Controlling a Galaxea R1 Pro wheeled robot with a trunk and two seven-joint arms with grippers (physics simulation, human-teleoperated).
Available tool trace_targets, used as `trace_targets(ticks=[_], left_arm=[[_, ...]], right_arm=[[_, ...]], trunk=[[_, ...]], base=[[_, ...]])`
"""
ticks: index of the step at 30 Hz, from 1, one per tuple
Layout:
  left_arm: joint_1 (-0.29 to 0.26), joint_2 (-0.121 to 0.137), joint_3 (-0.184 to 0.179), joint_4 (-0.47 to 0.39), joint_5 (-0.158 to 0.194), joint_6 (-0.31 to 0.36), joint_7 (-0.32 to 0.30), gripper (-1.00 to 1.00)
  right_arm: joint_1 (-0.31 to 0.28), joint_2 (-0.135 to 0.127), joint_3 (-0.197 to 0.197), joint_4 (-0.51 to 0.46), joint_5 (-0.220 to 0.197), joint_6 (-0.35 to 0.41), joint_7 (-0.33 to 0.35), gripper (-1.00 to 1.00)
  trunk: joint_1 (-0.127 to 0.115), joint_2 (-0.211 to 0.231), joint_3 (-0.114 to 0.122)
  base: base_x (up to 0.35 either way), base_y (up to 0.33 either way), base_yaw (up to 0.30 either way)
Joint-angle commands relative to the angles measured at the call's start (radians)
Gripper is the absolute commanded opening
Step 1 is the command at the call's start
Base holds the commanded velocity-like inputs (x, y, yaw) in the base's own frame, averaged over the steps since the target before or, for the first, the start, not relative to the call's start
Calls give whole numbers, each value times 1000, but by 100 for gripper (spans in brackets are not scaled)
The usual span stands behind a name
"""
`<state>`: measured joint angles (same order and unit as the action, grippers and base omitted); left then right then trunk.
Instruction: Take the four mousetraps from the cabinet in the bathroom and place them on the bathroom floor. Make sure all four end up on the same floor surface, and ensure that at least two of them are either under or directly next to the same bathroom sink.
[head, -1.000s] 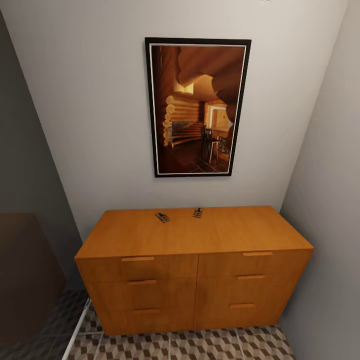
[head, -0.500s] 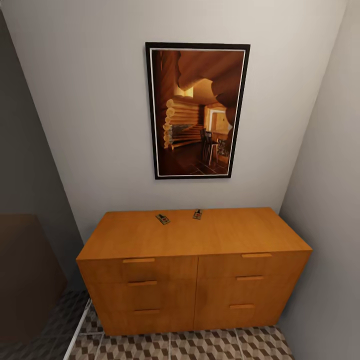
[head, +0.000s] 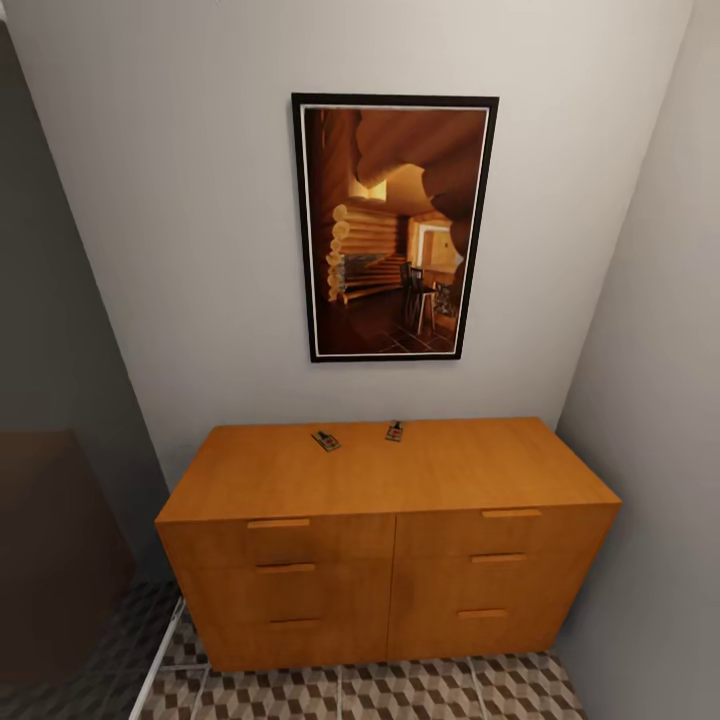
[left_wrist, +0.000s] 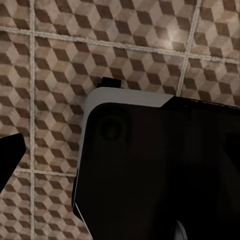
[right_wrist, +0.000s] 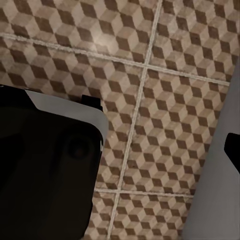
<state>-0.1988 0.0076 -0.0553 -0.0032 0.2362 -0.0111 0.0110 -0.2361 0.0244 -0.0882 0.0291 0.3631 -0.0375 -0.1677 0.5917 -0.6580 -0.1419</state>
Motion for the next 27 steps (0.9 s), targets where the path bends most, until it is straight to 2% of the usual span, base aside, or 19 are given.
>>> trace_targets(ticks=[1, 27], left_arm=[[-1, 0, -6, 0, 8, -1, 1, 100], [-1, 0, -6, 0, 8, -1, 1, 100]], right_arm=[[-1, 0, -8, 3, 10, -4, -5, 100], [-2, 0, -8, 3, 8, -4, -5, 100]], trunk=[[-4, 6, 2], [-103, 188, 83]], base=[[0, 0, 0], [0, 0, 0]])
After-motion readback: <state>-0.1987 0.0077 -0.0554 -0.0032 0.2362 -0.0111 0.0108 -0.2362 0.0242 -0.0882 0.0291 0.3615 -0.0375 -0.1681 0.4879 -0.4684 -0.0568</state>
